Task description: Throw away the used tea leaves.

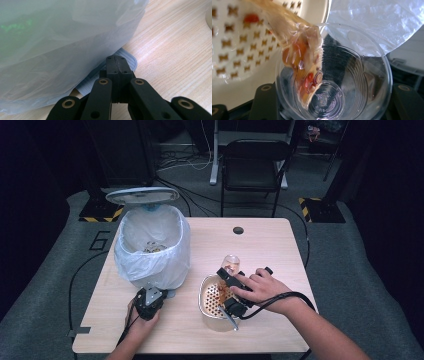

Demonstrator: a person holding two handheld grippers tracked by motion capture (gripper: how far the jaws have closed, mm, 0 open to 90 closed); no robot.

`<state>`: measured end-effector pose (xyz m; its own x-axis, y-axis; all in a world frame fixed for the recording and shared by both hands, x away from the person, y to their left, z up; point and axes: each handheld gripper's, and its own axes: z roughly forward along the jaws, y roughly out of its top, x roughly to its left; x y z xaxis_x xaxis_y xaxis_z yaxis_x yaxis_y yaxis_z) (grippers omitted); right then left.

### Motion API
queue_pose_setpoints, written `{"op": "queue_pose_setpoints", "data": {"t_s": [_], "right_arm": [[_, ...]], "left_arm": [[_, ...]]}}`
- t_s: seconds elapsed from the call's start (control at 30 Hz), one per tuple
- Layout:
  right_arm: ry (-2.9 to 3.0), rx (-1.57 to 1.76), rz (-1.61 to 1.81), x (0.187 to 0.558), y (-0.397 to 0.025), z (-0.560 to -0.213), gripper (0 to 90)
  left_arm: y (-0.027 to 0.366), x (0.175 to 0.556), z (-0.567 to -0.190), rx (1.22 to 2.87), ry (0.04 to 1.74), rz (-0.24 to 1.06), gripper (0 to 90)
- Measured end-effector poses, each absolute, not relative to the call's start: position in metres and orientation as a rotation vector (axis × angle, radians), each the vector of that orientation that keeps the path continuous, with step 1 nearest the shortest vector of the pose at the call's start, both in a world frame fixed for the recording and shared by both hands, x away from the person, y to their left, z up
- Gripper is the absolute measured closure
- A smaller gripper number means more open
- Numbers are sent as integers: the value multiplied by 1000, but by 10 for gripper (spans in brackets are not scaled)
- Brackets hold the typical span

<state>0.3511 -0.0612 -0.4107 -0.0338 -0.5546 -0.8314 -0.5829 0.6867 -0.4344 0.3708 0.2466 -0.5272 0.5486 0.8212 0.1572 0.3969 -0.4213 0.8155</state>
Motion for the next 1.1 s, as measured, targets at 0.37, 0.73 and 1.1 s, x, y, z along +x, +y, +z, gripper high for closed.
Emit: {"op": "queue_pose_setpoints", "data": {"t_s": [0.37,0.73,1.1], "right_arm": [[1430,-947,-51,349,-73,-427,375],[1413,-952,-46,348,-71,-426,372],[1413,-951,-32,346,-70,-425,370]], "left_arm": [[246,371,-527,2031,981,719,900],[246,371,-527,2033,979,720,900],[246,371,-527,2034,978,721,900]]}}
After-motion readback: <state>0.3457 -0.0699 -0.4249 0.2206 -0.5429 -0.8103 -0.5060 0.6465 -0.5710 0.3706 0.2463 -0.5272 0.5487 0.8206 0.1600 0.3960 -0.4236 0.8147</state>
